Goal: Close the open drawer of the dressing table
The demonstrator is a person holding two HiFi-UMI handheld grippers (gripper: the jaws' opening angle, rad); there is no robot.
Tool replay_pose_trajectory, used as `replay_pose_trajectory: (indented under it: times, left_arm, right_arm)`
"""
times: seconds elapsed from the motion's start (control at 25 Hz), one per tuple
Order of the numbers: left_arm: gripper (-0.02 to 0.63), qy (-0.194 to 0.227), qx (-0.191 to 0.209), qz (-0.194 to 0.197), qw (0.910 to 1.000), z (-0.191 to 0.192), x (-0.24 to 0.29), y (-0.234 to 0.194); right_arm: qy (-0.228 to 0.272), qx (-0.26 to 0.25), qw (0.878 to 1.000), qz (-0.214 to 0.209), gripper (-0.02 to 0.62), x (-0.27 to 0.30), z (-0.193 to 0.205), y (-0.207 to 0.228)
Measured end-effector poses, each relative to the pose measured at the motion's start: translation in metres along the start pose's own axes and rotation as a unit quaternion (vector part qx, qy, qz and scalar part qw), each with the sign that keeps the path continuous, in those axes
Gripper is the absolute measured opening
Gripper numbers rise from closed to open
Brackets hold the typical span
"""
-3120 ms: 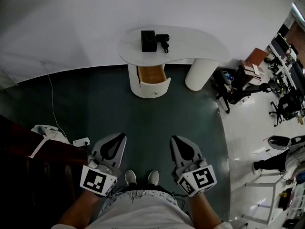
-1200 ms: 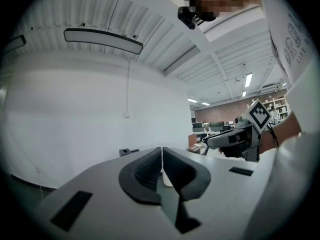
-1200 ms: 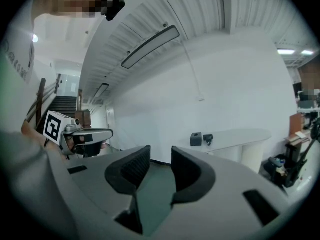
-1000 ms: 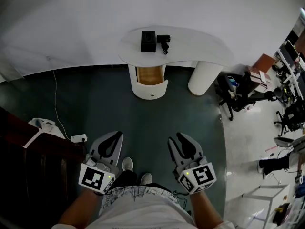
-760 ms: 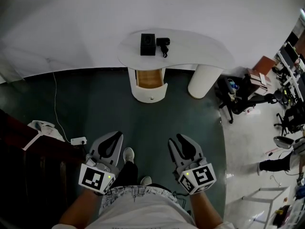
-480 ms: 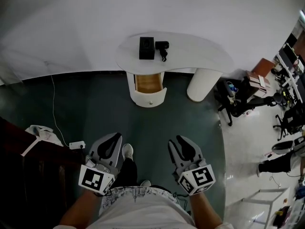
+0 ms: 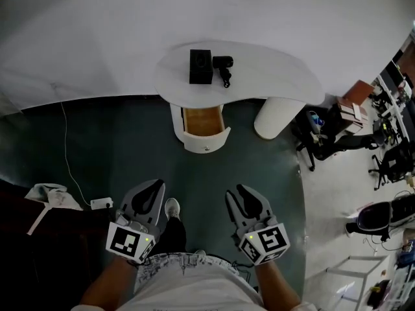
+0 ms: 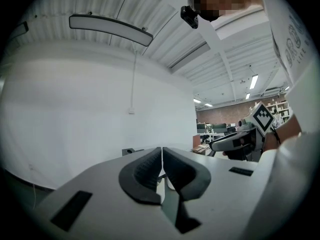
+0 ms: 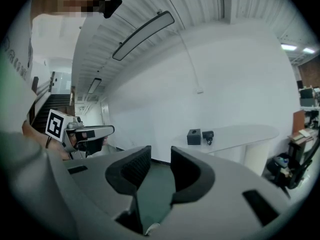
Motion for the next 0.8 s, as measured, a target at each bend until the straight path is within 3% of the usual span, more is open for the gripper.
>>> replay_pose_trajectory:
  times: [0.8]
  left_arm:
    - [0.023, -0.043, -0.026, 0.056, 0.9972, 0.024, 0.148, -0.202]
  right_arm:
    - [-0.059, 0.028, 0.997, 0.047, 0.135, 0.218, -0.034, 0.036]
Point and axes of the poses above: the fingertips, and each gripper's own axes: x forward along the fingers, y to its right, z out of its underside, the point moved 10 cm from there along -x, backward along the fingers
